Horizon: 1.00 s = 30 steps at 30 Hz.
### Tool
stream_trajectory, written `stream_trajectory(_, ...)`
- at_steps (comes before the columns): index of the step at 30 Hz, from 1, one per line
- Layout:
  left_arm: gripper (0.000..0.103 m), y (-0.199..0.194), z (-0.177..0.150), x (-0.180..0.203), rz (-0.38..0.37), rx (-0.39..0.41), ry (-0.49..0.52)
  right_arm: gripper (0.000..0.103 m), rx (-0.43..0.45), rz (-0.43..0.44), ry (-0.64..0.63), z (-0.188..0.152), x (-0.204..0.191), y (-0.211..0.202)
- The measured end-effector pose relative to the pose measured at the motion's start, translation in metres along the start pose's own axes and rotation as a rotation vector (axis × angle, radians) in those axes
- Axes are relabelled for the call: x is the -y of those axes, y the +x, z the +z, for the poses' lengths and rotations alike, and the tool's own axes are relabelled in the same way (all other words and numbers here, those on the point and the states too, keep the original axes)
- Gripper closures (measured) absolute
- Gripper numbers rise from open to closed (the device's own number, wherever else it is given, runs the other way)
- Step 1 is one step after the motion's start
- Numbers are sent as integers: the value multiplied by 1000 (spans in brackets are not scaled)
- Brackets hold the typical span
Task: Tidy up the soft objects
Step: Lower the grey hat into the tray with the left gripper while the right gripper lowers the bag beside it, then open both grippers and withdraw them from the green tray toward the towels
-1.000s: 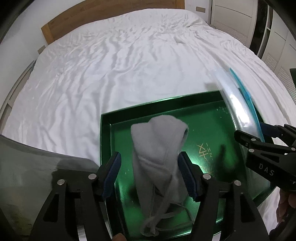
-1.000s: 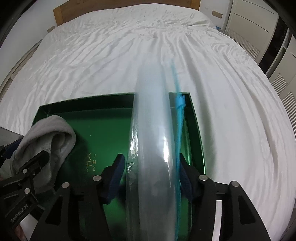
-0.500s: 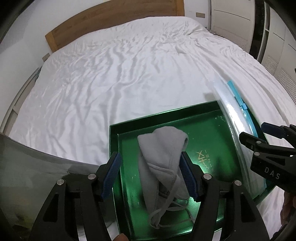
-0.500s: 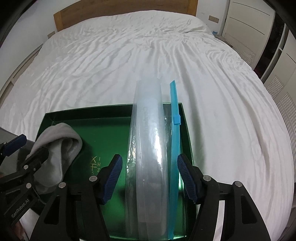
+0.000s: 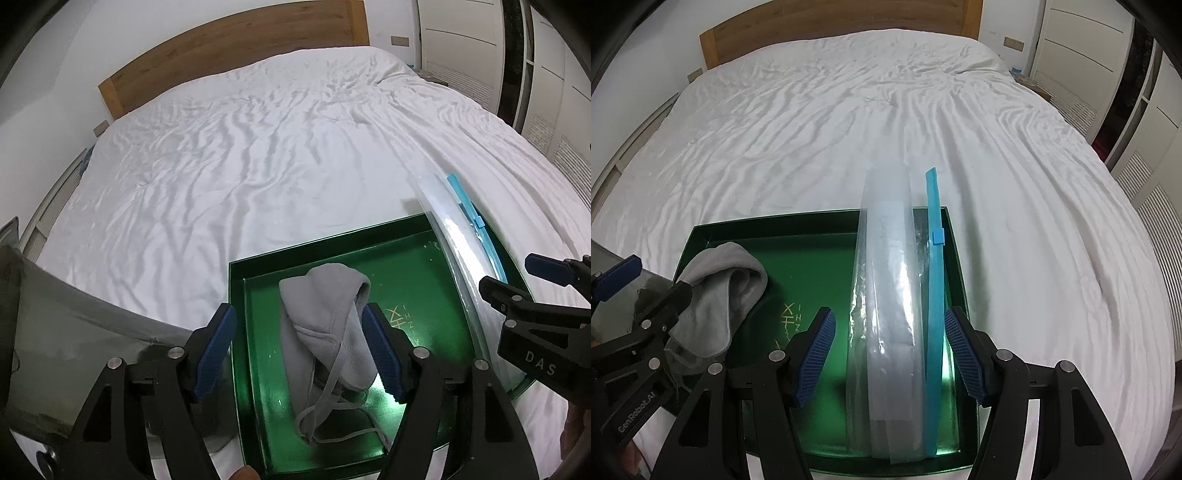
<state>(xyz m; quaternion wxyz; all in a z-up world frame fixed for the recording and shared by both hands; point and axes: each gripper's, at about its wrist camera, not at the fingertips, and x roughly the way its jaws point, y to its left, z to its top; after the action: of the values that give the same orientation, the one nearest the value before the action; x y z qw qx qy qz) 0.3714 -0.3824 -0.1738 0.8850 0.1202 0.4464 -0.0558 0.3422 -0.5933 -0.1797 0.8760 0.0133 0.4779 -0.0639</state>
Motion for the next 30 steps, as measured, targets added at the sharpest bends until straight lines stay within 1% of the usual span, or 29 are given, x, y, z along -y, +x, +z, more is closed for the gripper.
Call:
stream_trajectory(4,38,-6,-3,0,-16,11,-12,41,14,-7,10,0,0,-6)
stream_trajectory(11,38,-17,-11,10,-46,22,15,41,39,-48,23,-10,2,-17)
stream_trajectory(18,38,-40,-26,14,-83,42,43,41,77,-87,36,-17,3,-36)
stream_trajectory(21,38,-51,-35,15,-106,47,59,39,91,-122,22,-26,0,-47)
stream_trajectory(30,38,-100,-64,7,-189,72,84,39,102,-132,4,-60,-14,-86)
